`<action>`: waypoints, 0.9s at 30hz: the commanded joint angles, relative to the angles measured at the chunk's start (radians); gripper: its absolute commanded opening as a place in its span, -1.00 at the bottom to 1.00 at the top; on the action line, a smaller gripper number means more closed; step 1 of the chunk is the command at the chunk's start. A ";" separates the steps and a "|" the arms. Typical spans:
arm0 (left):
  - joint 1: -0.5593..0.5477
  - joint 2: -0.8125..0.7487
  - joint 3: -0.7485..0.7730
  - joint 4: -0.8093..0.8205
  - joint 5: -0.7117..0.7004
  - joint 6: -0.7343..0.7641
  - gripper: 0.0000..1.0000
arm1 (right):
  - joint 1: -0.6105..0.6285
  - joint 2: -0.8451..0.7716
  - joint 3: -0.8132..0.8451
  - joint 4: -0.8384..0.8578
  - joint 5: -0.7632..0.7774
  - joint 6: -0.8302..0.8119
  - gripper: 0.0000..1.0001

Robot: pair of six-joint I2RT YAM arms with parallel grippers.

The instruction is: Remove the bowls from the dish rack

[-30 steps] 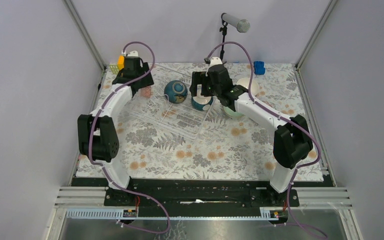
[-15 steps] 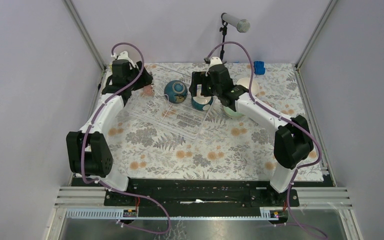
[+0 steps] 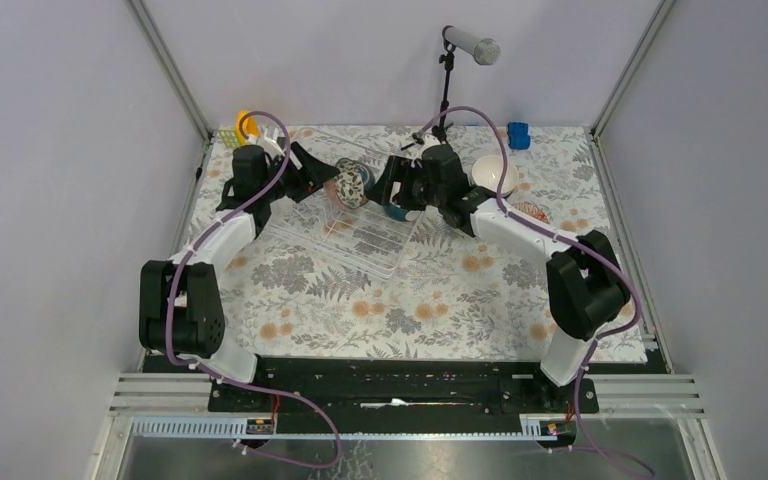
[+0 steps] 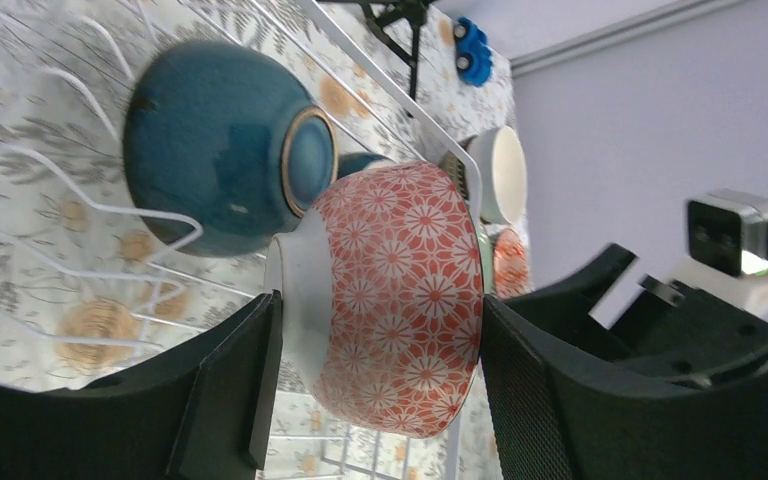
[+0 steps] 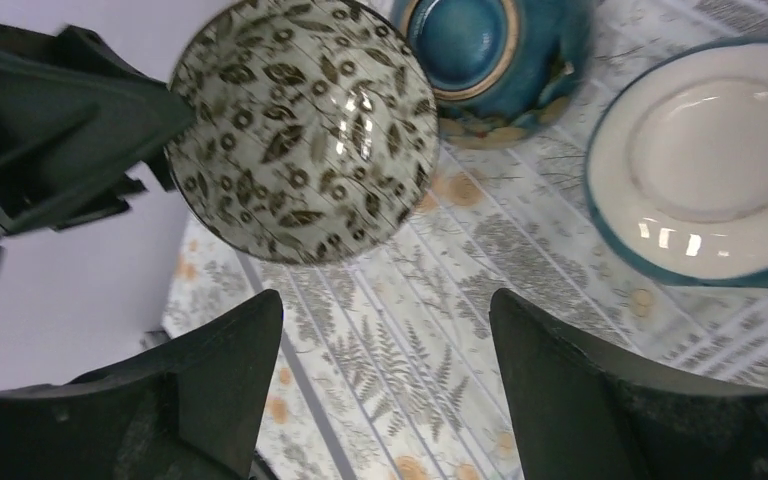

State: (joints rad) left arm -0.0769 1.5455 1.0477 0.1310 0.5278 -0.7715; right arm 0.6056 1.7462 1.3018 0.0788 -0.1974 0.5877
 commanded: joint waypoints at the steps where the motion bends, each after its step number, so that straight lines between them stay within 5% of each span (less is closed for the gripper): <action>1: 0.004 -0.041 -0.047 0.260 0.152 -0.138 -0.14 | -0.007 0.062 0.026 0.130 -0.096 0.168 0.60; 13: 0.000 -0.035 -0.123 0.445 0.262 -0.296 -0.14 | -0.013 0.099 0.023 0.114 -0.022 0.234 0.30; 16: 0.001 -0.031 -0.139 0.507 0.291 -0.344 -0.14 | -0.014 0.109 0.038 0.115 -0.040 0.246 0.06; 21: -0.011 -0.036 -0.155 0.538 0.316 -0.361 -0.12 | -0.015 0.093 0.047 0.101 -0.049 0.259 -0.98; 27: -0.037 -0.112 -0.178 0.415 0.246 -0.225 0.42 | -0.036 -0.016 0.003 -0.012 0.069 0.226 -1.00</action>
State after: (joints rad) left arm -0.0891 1.5375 0.8692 0.5381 0.8036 -1.0813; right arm 0.5751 1.8347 1.3167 0.1543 -0.2283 0.8776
